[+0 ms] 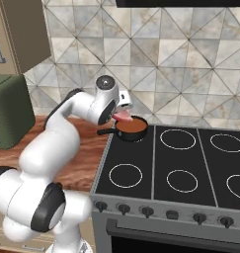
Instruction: Retrieve the steak from the fridge and place it on the saucepan with marinade on the stove.
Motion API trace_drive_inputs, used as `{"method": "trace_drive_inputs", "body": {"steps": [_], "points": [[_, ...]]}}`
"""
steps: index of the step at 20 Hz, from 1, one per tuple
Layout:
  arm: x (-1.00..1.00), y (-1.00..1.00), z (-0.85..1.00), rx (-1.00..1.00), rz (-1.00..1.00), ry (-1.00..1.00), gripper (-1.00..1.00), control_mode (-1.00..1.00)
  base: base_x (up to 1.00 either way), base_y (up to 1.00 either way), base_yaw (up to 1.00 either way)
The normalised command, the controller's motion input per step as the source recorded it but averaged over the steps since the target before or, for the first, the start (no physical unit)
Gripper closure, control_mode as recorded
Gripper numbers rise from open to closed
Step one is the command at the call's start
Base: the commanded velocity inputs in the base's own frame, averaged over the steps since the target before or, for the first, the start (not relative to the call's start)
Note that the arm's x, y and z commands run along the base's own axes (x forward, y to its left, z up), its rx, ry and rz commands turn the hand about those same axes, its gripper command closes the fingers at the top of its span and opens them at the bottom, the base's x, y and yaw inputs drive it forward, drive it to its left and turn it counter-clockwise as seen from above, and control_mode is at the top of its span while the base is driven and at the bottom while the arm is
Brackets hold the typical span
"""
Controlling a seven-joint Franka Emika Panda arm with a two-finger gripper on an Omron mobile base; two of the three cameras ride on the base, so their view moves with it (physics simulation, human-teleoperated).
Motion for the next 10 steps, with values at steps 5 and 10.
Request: {"method": "trace_drive_inputs", "body": {"steps": [5, 10], "points": [[0.34, 0.00, -0.21, 0.00, 0.00, 0.07, 1.00, -1.00, 0.00, 0.00, 0.00], [0.42, -0.01, -0.31, 0.00, 0.00, 0.05, 1.00, -1.00, 0.00, 0.00, 0.00]]}}
